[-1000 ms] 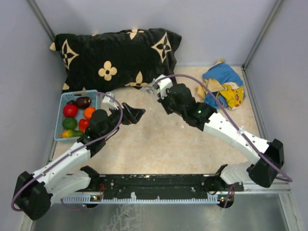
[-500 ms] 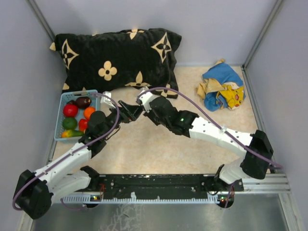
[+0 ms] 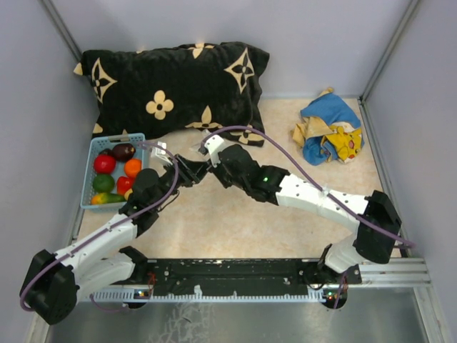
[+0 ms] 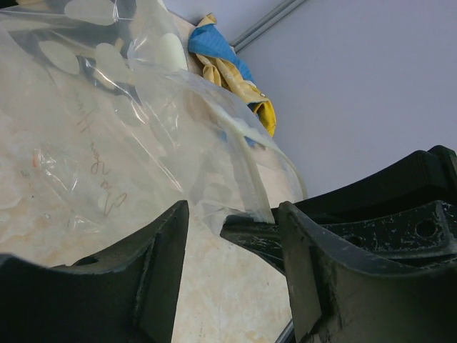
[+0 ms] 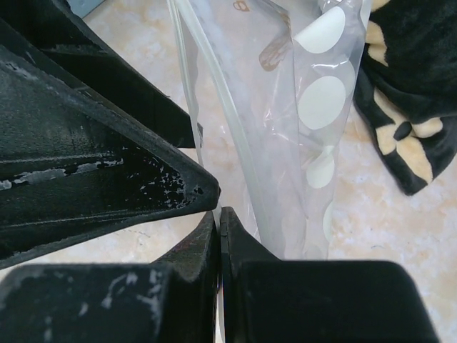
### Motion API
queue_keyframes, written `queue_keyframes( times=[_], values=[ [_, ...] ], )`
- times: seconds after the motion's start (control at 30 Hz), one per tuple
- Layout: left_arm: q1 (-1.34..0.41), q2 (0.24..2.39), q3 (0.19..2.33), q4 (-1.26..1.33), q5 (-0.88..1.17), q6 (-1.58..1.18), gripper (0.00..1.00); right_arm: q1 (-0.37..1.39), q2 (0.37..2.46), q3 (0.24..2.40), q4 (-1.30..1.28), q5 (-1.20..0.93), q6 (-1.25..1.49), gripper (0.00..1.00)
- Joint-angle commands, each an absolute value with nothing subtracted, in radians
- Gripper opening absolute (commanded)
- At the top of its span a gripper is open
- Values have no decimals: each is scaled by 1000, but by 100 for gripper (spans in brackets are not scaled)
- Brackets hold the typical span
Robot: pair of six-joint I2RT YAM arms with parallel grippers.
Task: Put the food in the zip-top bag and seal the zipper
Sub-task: Pick up the zipper food storage bag at the center of the board.
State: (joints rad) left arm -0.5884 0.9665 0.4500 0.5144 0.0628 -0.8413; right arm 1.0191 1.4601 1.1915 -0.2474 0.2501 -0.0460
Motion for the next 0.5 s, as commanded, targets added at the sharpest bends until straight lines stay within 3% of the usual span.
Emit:
queue_keyframes(
  times=[0.0,0.3,0.47],
  values=[
    [-584,952,452,537,47,-826,59,1030,1478,1213,-170,220,-15,0],
    [-585,956,473,491,6,-794,60,1044,1511,1236,-166,192,-18,0],
    [-584,948,464,479,-23,-769,47,1045,1497,1229,-164,165,-22,4]
  ],
)
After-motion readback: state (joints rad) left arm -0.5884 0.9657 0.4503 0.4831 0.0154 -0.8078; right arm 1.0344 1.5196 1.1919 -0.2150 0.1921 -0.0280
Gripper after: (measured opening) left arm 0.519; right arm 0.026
